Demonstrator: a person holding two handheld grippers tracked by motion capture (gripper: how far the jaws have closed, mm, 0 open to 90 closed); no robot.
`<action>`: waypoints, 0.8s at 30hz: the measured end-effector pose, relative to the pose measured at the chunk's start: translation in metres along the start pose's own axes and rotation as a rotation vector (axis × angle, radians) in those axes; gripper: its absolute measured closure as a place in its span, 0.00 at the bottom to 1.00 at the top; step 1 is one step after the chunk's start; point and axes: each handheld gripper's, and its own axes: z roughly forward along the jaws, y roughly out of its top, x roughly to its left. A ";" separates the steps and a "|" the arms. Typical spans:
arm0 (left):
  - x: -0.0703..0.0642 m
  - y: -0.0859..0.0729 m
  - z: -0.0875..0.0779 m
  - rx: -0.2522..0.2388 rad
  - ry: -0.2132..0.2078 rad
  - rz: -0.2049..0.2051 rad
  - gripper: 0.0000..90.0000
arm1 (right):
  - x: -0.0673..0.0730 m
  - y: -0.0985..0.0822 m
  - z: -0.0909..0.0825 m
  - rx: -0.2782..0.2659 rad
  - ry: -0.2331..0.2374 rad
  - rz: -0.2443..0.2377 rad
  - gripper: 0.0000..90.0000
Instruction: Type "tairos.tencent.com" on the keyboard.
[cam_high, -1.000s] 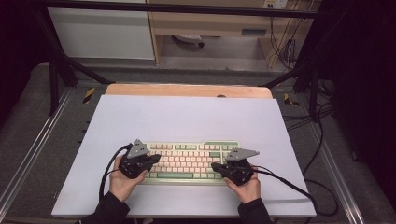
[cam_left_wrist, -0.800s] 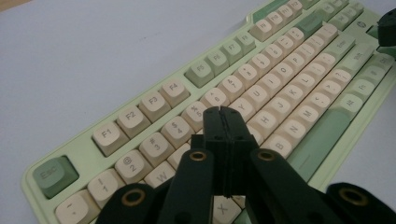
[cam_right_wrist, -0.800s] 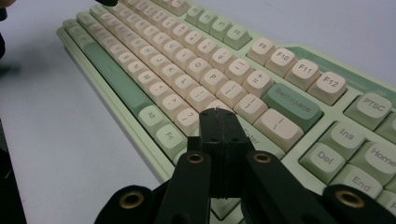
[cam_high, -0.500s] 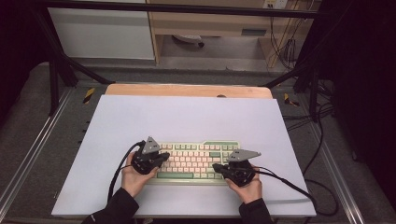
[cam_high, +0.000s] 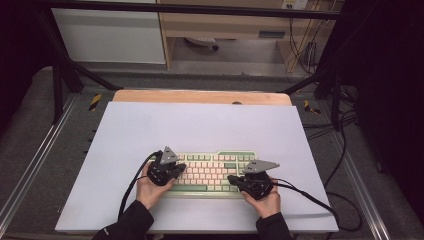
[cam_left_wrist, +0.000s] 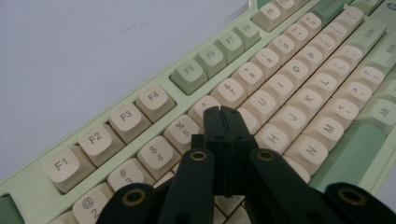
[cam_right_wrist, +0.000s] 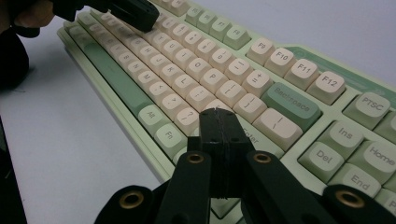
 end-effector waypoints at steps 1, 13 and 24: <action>-0.001 0.000 0.001 0.004 0.001 0.003 1.00 | 0.000 0.000 0.000 -0.001 0.000 0.001 1.00; -0.003 -0.001 -0.011 -0.016 -0.016 0.019 1.00 | 0.000 0.001 0.000 -0.009 0.004 0.002 1.00; 0.007 -0.013 -0.039 -0.045 -0.010 0.001 1.00 | 0.002 0.003 0.002 -0.014 0.014 0.016 1.00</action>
